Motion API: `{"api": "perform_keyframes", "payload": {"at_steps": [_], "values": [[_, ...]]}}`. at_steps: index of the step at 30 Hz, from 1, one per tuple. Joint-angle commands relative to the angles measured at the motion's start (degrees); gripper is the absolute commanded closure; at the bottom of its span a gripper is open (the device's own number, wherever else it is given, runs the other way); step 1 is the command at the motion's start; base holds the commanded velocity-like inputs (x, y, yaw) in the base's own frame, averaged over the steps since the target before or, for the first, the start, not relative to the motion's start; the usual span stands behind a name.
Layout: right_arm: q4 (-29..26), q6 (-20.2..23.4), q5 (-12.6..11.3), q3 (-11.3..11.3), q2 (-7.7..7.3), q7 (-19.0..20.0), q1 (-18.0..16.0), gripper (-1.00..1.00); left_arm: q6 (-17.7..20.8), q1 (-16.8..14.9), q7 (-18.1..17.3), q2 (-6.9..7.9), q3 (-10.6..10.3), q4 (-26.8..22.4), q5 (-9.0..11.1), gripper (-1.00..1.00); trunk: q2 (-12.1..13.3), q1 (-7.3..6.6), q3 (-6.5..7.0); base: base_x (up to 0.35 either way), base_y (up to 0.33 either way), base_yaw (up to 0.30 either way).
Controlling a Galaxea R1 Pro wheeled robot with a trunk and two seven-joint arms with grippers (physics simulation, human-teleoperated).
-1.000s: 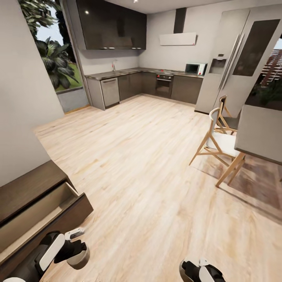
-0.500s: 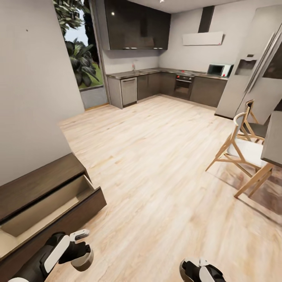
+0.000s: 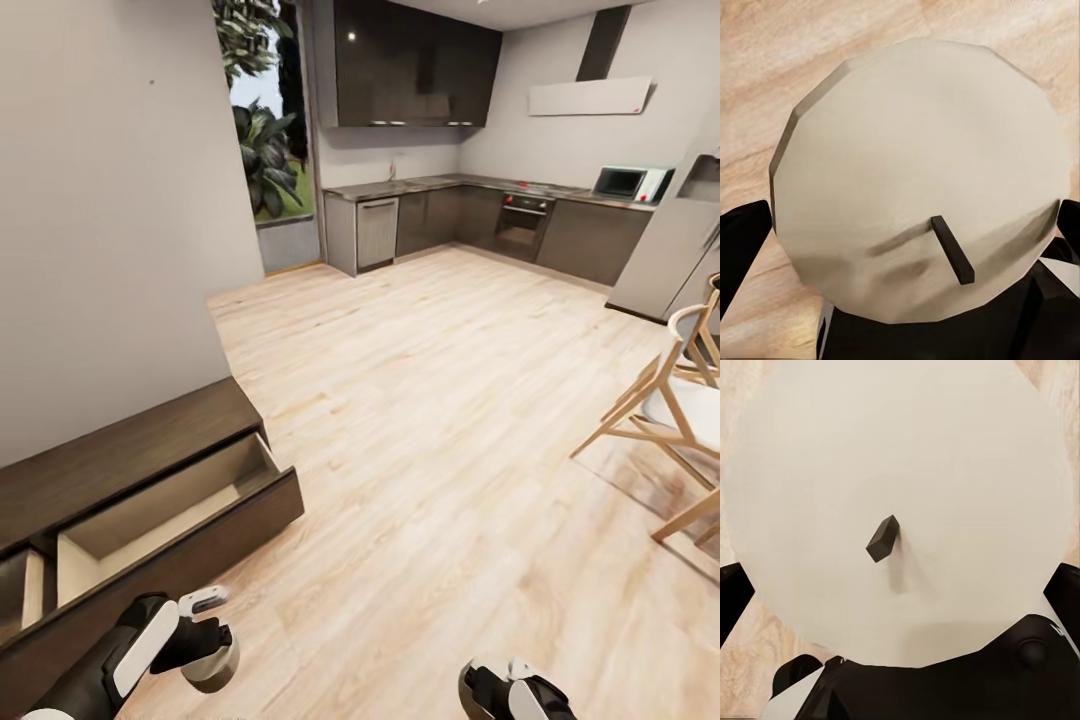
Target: Place each of the two pumpkins and all three candles from the living room inside a cabinet in the living room (use any cabinet), then make sure every cabinet is closed, and position the cauldron so it is next to a table in the living room.
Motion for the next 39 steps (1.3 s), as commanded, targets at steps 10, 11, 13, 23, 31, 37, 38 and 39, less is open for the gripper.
{"api": "perform_keyframes", "payload": {"at_steps": [10,11,13,23,31,37,38,39], "values": [[0.0,0.0,0.0,0.0,-0.06,0.1,0.0,1.0,0.0,0.0,0.0,0.0,0.0,0.0,0.0,1.0,0.0,0.0,0.0,0.0,0.0,0.292],[0.0,0.0,0.0,0.0,-0.08,0.1,0.0,1.0,0.0,0.0,0.0,0.0,0.0,0.0,0.0,1.0,0.0,0.0,0.0,0.0,0.0,0.292],[0.0,0.1,0.0,0.0,-0.05,0.1,0.0,1.0,0.0,0.0,0.0,0.04,0.0,0.0,0.0,1.0,0.0,0.0,0.0,0.0,0.0,0.292],[0.0,0.0,0.0,0.0,-0.01,0.0,0.0,1.0,0.0,0.0,0.1,0.0,0.0,0.0,-0.1,1.0,0.0,0.0,0.0,0.083,-0.063,0.292],[0.0,0.0,0.1,0.0,0.0,0.0,0.0,1.0,0.0,0.0,0.1,0.0,0.0,0.0,-0.1,1.0,0.0,0.0,0.0,0.236,-0.192,0.292],[0.0,0.0,0.1,0.0,0.04,0.0,0.0,1.0,0.0,0.0,0.1,0.0,0.0,0.0,-0.1,1.0,0.0,0.0,0.0,0.127,-0.105,0.292],[0.0,0.0,0.1,0.0,0.05,0.0,0.0,1.0,0.0,0.0,0.1,0.0,0.1,0.0,-0.1,1.0,0.0,0.0,0.0,0.02,-0.017,0.292],[0.0,0.0,0.1,0.0,0.06,0.0,0.0,1.0,0.0,0.0,0.1,0.0,0.1,0.0,0.0,1.0,0.0,0.0,0.0,0.013,-0.011,0.292]]}}
